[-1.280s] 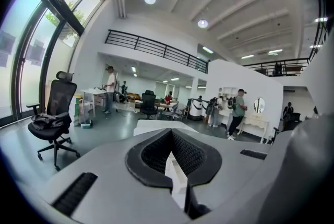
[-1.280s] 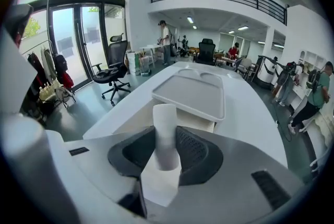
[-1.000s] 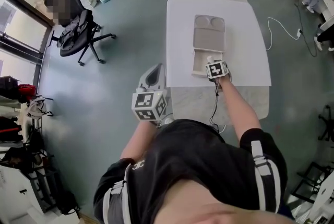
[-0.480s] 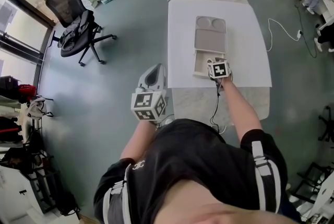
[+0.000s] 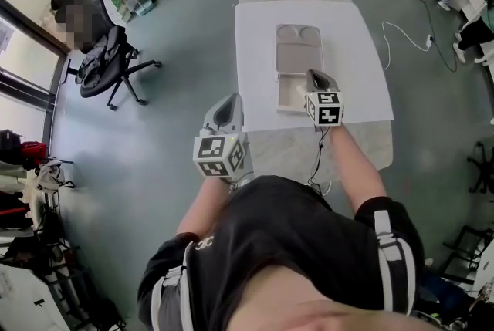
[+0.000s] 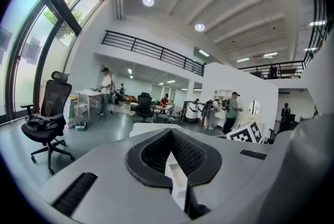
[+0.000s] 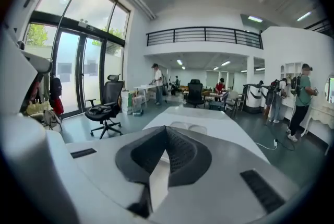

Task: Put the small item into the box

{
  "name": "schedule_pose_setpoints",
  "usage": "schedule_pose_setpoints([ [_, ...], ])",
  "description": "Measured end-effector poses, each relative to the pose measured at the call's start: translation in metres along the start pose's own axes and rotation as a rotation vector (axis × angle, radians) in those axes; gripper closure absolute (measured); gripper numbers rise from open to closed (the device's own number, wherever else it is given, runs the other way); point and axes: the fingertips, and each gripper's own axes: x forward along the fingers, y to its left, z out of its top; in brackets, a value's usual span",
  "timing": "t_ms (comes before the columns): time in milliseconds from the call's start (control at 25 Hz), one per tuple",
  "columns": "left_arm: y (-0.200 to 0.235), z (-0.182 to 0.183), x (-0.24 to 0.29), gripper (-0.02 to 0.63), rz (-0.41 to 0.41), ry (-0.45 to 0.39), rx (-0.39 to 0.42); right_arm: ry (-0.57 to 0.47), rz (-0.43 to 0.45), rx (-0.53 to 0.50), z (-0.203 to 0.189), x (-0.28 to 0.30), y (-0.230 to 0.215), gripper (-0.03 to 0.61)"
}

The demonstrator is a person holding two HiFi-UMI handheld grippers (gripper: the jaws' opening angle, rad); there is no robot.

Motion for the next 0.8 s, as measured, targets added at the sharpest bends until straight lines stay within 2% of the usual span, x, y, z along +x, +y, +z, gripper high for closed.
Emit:
schedule_pose_setpoints([
  [320,-0.018,0.002,0.012,0.609,-0.067,-0.017,0.011,-0.329,-0.055,0.037,0.079,-0.079,0.011,0.566],
  [480,-0.026,0.006,0.015,0.609,-0.1,-0.028,0.015,-0.451,-0.087,0.058,0.106,-0.121,0.017,0.566],
  [600,-0.033,0.008,0.015,0.609,-0.122,-0.037,0.016,-0.476,-0.1,0.072,0.106,-0.141,0.021,0.566],
  [800,-0.046,0.007,0.014,0.609,-0.156,-0.041,0.016,-0.456,-0.134,0.097,0.092,-0.159,0.019,0.566],
])
